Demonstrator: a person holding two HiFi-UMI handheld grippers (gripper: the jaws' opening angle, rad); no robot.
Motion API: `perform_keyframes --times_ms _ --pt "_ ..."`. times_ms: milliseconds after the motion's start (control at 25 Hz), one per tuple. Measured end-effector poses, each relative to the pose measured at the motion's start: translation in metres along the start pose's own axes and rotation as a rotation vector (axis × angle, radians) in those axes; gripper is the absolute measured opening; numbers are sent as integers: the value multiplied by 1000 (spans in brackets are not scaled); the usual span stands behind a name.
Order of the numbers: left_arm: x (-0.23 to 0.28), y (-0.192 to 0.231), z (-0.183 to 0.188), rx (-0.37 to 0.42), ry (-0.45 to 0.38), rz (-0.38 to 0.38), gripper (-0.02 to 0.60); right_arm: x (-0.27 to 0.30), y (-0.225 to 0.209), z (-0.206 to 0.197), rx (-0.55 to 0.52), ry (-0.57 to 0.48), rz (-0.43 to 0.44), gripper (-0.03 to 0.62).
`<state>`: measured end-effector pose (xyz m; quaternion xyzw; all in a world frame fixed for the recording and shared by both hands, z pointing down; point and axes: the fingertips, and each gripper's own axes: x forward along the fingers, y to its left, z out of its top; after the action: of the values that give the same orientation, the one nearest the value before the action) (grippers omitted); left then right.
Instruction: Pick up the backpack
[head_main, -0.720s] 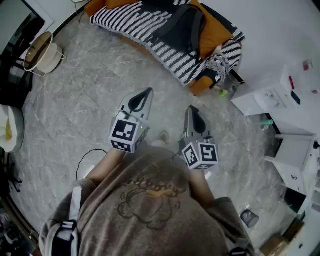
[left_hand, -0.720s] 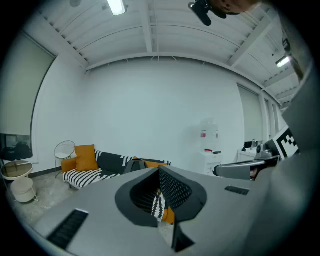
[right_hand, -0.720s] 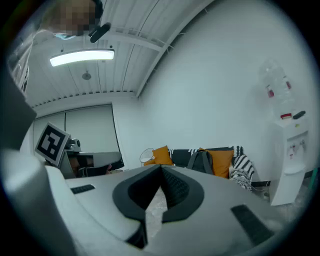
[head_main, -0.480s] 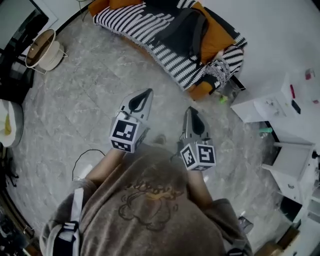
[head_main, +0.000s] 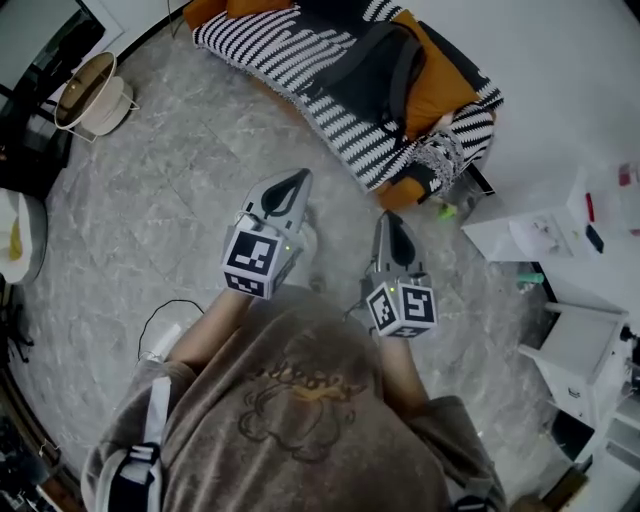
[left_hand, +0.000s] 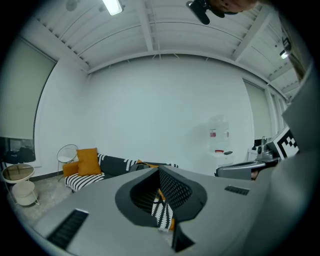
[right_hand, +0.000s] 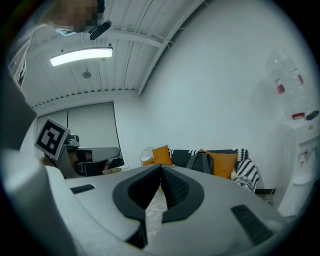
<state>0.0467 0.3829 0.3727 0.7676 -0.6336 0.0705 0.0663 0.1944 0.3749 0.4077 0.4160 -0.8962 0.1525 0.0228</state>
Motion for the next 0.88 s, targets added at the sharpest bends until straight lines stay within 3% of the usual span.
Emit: perform_keyframes --times_ms 440,880 --pt "69 29 -2 -13 17 -16 2 61 -33 5 6 21 -17 6" --pt "179 89 20 -13 35 -55 1 171 -68 42 14 18 -40 6"
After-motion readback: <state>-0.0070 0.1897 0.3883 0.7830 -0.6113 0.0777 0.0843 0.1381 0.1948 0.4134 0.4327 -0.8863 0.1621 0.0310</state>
